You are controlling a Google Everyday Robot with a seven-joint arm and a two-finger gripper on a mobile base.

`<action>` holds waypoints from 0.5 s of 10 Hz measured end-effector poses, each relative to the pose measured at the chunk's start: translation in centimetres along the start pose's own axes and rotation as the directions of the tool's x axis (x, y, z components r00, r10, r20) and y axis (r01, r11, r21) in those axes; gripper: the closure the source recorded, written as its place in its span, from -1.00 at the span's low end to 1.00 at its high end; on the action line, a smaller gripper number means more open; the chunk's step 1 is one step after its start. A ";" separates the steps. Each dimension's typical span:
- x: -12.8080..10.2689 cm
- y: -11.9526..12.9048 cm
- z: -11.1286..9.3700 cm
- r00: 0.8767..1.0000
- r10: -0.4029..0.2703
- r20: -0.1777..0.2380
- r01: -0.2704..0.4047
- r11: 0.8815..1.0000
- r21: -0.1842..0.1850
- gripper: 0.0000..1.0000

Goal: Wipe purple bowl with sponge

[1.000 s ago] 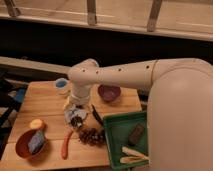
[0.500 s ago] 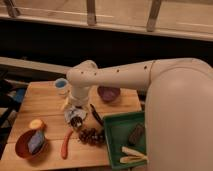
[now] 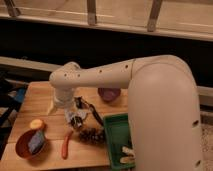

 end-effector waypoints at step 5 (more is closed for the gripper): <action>0.7 6.6 2.9 0.988 -0.147 -0.049 0.146 0.989 -0.030 -0.60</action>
